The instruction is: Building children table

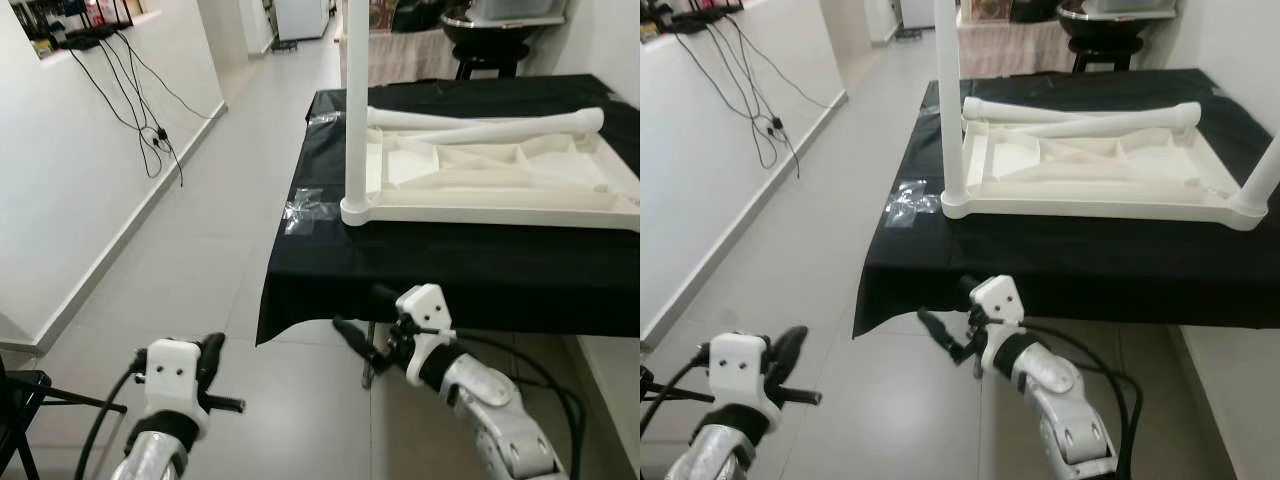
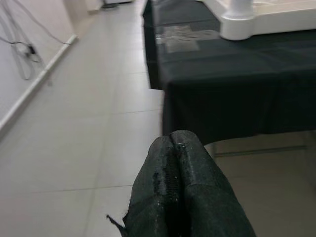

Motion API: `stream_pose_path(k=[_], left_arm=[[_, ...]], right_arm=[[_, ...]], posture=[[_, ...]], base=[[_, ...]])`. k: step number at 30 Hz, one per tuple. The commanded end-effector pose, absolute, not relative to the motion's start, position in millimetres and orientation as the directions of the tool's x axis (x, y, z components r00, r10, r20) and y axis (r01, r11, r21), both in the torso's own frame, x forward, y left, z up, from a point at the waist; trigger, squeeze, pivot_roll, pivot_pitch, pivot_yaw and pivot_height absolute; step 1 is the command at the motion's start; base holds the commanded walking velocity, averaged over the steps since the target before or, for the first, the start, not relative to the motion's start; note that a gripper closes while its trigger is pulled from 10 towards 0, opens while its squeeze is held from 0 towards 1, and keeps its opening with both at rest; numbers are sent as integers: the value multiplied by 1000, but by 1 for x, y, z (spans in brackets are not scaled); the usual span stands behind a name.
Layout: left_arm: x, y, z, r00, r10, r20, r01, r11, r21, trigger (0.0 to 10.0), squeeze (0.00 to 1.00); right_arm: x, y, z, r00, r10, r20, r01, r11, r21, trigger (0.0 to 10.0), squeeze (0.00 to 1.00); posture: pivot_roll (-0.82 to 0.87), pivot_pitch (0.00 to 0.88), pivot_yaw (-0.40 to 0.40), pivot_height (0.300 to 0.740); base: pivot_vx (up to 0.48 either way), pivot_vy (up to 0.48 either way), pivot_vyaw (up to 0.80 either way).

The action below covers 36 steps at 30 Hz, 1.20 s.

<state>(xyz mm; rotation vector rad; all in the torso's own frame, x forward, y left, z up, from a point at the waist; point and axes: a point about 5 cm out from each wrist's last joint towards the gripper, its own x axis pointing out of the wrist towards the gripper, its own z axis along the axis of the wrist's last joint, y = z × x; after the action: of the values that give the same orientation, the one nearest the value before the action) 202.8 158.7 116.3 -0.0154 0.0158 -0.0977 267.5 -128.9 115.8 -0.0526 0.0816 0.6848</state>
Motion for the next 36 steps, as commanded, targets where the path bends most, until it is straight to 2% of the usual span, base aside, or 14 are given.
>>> stream_pose_path(k=[1, 8, 20, 36], left_arm=[[203, 159, 115, 994, -110, -20, 110, 994, -14, 10000, 0], [206, 156, 118, 989, -147, -11, 147, 988, 36, 10000, 0], [212, 157, 128, 988, -147, 41, 142, 984, 104, 10000, 0], [212, 154, 127, 981, -187, 57, 181, 979, 93, 10000, 0]], right_arm=[[266, -123, 120, 749, 658, -73, -660, 751, -9, 10000, 0], [264, -120, 119, 715, 695, -80, -697, 717, 11, 10000, 0], [263, -117, 120, 671, 737, -82, -735, 676, 58, 10000, 0], [265, -117, 122, 667, 743, -53, -735, 668, 119, 10000, 0]], posture=[[-82, 90, 64, 740], [-87, 91, 66, 740], [-93, 87, 70, 740], [-94, 89, 77, 740]], base=[[0, 0, 0], [0, 0, 0], [0, 0, 800], [0, 0, 799]])
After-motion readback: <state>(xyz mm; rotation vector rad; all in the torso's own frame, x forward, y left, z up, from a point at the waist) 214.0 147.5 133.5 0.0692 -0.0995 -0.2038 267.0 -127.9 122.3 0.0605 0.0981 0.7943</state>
